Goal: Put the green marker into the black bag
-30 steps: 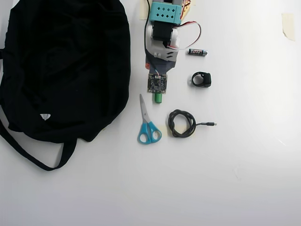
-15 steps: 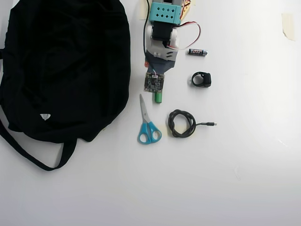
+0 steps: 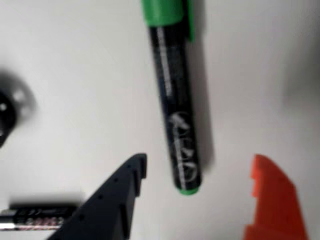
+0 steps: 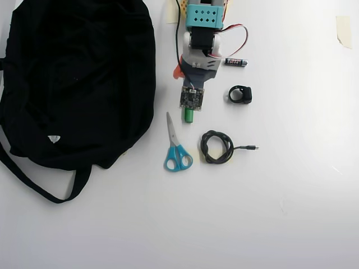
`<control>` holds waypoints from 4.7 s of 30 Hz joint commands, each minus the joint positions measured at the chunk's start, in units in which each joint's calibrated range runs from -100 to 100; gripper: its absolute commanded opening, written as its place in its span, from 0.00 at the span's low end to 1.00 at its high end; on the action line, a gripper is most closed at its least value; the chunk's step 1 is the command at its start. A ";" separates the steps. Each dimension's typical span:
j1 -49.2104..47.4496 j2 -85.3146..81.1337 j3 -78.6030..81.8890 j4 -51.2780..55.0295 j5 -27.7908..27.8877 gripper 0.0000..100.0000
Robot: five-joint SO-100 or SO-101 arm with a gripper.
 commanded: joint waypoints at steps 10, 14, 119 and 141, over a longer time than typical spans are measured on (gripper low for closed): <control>-5.34 -5.43 -6.20 1.12 -0.46 0.19; -6.76 -5.27 -5.39 1.12 -0.67 0.18; -0.85 9.59 3.86 -14.82 -0.67 0.03; -1.52 8.34 1.62 -10.43 -0.57 0.02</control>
